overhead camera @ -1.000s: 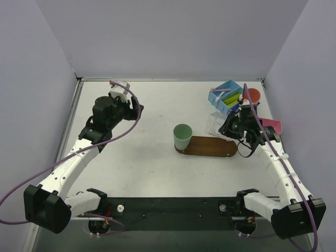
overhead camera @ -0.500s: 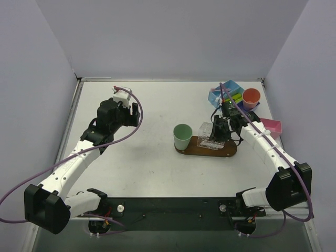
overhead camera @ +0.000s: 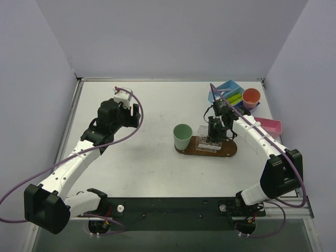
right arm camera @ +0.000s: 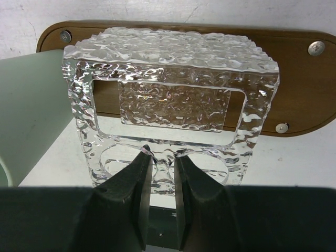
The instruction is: Prepare toiletry sets of a toothbrush and toothpaste on the tray
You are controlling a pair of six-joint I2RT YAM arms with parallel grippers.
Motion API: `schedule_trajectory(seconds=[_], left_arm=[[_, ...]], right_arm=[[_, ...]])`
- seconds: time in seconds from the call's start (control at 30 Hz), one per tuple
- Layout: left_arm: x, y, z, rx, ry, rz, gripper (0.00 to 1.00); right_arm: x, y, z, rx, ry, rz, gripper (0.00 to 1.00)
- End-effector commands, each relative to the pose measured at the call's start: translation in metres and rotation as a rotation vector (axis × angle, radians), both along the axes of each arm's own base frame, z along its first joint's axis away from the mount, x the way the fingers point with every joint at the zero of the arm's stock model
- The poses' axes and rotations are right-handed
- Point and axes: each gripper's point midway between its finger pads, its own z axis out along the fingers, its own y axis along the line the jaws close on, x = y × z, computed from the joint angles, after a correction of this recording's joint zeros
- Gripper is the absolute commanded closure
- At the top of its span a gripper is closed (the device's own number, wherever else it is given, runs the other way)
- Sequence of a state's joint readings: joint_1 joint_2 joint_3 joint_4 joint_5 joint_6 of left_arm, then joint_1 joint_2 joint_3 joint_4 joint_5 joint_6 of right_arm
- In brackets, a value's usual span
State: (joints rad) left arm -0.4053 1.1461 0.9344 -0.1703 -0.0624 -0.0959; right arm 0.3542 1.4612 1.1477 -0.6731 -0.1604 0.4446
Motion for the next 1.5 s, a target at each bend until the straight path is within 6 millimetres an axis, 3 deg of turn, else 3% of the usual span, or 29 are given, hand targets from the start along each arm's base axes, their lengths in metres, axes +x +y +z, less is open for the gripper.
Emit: schedule_trajectory(seconds=[0.0, 1.47], left_arm=[[0.000, -0.005, 0.027, -0.037, -0.061, -0.023, 0.22], [-0.003, -0.009, 0.027, -0.047, -0.060, -0.042, 0.20]], right_arm=[[0.004, 0.000, 0.007, -0.029, 0.000, -0.006, 1.00], [-0.002, 0.006, -0.017, -0.116, 0.091, 0.029, 1.00]])
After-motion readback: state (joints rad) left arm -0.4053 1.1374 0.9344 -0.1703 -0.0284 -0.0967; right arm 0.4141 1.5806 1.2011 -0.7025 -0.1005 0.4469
